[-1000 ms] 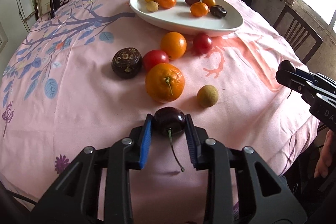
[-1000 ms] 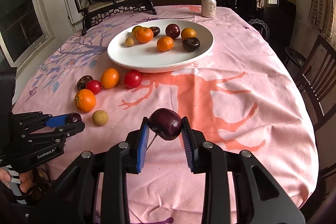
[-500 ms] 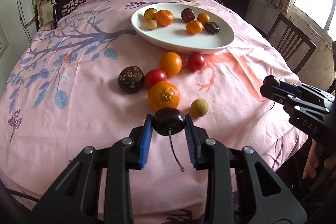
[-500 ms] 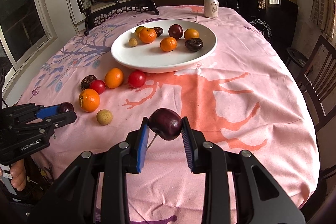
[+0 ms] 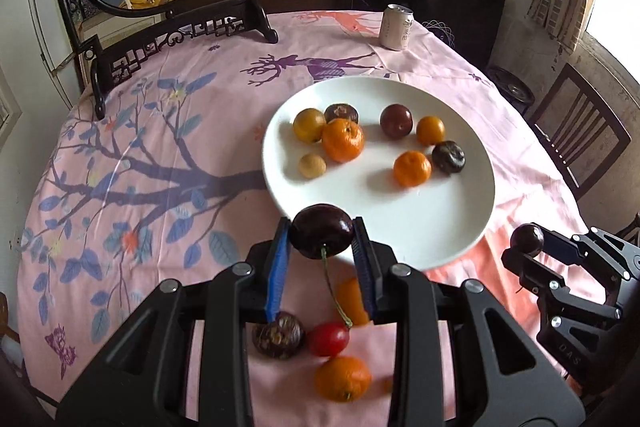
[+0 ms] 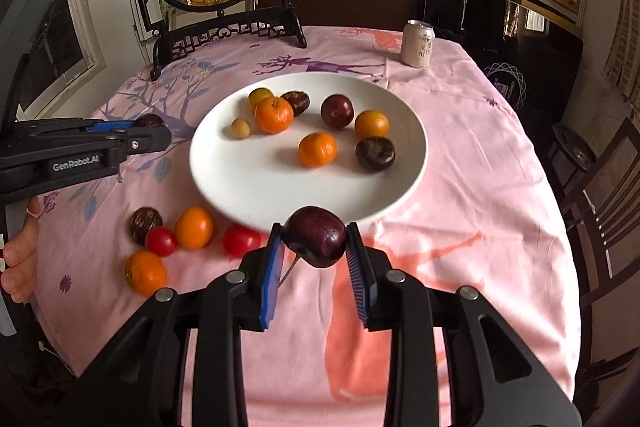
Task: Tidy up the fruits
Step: 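Carry both cherries over the white plate and open both tools to drop them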
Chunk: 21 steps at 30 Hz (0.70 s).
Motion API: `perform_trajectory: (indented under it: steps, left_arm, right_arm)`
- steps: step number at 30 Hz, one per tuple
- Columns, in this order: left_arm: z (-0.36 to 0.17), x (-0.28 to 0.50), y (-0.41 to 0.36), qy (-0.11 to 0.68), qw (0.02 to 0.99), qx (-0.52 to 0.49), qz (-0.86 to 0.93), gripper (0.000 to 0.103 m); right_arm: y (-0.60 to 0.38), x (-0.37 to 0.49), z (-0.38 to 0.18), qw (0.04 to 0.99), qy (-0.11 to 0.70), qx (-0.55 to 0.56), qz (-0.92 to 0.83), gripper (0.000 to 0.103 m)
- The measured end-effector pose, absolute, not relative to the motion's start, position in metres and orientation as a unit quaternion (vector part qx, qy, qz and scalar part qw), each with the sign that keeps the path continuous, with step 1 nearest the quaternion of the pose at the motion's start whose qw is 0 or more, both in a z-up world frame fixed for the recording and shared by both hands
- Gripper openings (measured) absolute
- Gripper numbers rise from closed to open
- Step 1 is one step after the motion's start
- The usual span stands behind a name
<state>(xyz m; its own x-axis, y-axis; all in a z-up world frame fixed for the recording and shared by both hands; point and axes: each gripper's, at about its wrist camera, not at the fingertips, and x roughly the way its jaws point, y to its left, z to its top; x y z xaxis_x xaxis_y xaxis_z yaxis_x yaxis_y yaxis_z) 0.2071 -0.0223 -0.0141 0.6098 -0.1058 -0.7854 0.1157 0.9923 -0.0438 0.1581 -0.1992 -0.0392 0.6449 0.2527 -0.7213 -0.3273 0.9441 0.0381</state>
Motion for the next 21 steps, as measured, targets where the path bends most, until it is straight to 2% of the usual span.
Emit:
perform_trajectory:
  steps: [8, 14, 15, 16, 17, 21]
  left_arm:
    - [-0.040, 0.300, -0.060, 0.477, 0.875, -0.015, -0.075, 0.031]
    - [-0.050, 0.320, -0.067, 0.480, 0.873, -0.019, -0.078, 0.032]
    - [-0.049, 0.321, -0.067, 0.479, 0.874, -0.019, -0.079, 0.034]
    - [-0.048, 0.321, -0.068, 0.477, 0.875, -0.018, -0.079, 0.046]
    - [-0.045, 0.319, -0.067, 0.474, 0.877, -0.019, -0.077, 0.061]
    - [-0.024, 0.294, -0.053, 0.449, 0.890, -0.016, -0.078, 0.063]
  right_arm:
    - [-0.193, 0.264, -0.060, 0.897, 0.415, -0.059, 0.140, 0.031]
    - [-0.192, 0.285, -0.076, 0.893, 0.421, -0.063, 0.143, 0.031]
    - [-0.191, 0.285, -0.076, 0.895, 0.418, -0.065, 0.141, 0.039]
    - [-0.191, 0.285, -0.076, 0.897, 0.414, -0.068, 0.138, 0.053]
    - [-0.191, 0.283, -0.074, 0.901, 0.408, -0.072, 0.129, 0.056]
    - [-0.201, 0.261, -0.055, 0.907, 0.398, -0.064, 0.120, 0.056]
